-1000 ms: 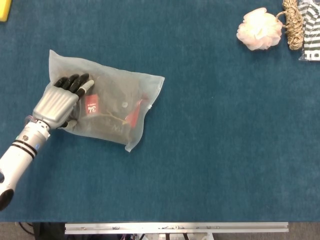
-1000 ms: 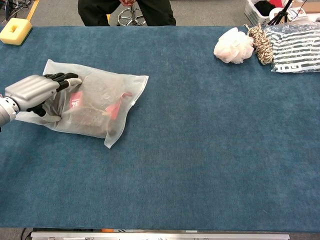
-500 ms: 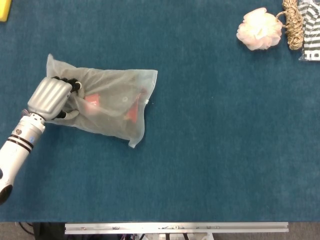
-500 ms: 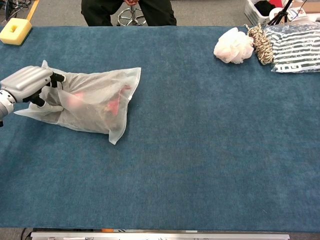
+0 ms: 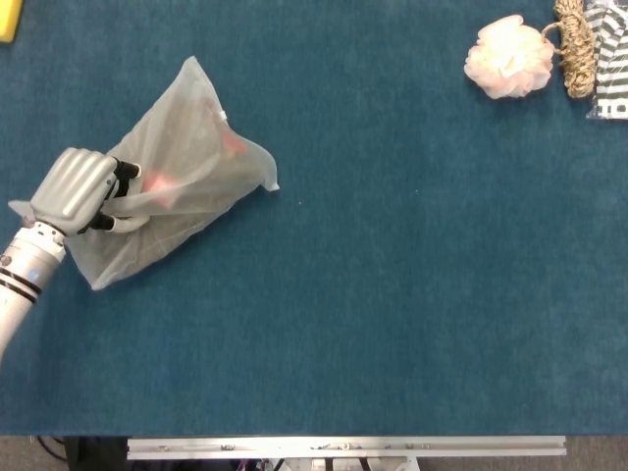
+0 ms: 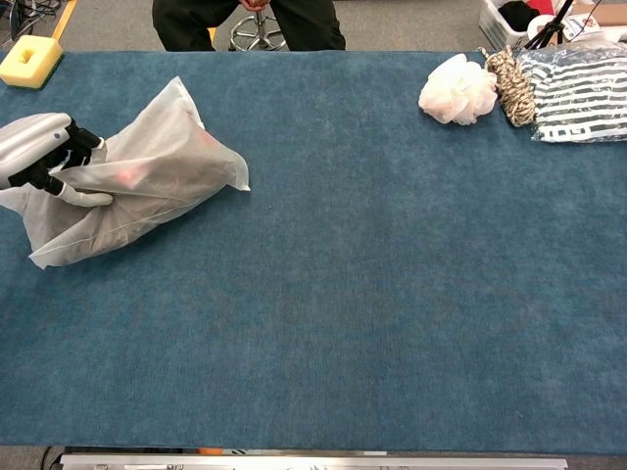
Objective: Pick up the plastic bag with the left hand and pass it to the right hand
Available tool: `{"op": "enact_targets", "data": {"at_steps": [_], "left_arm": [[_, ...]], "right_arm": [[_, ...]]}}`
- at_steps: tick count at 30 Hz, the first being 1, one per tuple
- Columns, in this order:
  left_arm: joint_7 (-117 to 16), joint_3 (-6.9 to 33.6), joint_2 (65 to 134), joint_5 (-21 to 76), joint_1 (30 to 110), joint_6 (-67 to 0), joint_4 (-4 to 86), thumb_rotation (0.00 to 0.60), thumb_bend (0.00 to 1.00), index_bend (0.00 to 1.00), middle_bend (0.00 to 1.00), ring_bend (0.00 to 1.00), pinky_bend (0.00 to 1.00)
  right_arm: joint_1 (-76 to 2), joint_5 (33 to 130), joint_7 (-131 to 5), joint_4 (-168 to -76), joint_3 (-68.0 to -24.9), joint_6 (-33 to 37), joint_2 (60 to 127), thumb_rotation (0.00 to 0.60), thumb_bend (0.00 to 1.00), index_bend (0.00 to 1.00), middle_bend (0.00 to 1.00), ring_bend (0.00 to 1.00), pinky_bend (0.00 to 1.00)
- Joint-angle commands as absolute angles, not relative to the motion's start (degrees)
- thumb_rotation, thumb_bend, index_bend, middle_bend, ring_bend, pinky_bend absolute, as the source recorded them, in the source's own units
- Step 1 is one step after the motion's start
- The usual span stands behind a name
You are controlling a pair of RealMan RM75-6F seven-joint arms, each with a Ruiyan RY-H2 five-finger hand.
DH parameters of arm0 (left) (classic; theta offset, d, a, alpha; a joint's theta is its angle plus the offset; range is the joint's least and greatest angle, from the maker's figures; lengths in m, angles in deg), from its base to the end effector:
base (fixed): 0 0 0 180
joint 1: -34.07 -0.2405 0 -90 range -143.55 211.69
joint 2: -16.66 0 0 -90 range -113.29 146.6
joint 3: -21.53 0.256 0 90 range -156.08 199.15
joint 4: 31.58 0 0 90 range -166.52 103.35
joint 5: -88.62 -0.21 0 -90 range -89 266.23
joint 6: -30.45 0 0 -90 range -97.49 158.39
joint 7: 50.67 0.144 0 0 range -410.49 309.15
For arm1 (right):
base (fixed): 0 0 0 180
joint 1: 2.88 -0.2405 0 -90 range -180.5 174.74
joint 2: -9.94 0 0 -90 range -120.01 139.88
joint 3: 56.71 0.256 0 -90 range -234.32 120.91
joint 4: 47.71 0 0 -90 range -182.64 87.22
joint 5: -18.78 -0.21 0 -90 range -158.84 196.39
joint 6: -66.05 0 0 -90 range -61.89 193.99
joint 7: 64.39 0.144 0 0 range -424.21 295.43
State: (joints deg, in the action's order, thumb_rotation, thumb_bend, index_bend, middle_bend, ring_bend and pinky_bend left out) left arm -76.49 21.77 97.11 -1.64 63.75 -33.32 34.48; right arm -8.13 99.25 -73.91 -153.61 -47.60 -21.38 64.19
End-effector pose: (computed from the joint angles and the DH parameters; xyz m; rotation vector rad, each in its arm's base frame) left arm -0.2867 0.3109 0.0539 -1.7870 -1.1317 -1.0428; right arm -0.2718 -0.1998 0.2150 1.2835 -0.7586 0.8920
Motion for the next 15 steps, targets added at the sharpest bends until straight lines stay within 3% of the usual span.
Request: {"op": "enact_targets", "data": {"at_steps": [1, 15], "left_arm": [[-80.89, 22.0, 94.77, -2.06, 64.21, -33.25, 37.08, 0.6, 0.42, 0.77, 0.82, 0.78, 0.99], [-96.35, 22.91, 87.47, -7.13, 66.07, -37.3, 44.9, 0.6, 0.42, 0.78, 0.82, 0.78, 0.99]], "right_arm": [[-8.34, 99.55, -74.36, -153.96, -47.64, -21.23, 64.1, 0.6, 0.39, 0.09, 0.22, 0.14, 0.38], [-9.89, 102.88, -76.87, -155.78, -48.09, -20.38, 64.1, 0.6, 0.39, 0.09, 0.22, 0.14, 0.38]]}}
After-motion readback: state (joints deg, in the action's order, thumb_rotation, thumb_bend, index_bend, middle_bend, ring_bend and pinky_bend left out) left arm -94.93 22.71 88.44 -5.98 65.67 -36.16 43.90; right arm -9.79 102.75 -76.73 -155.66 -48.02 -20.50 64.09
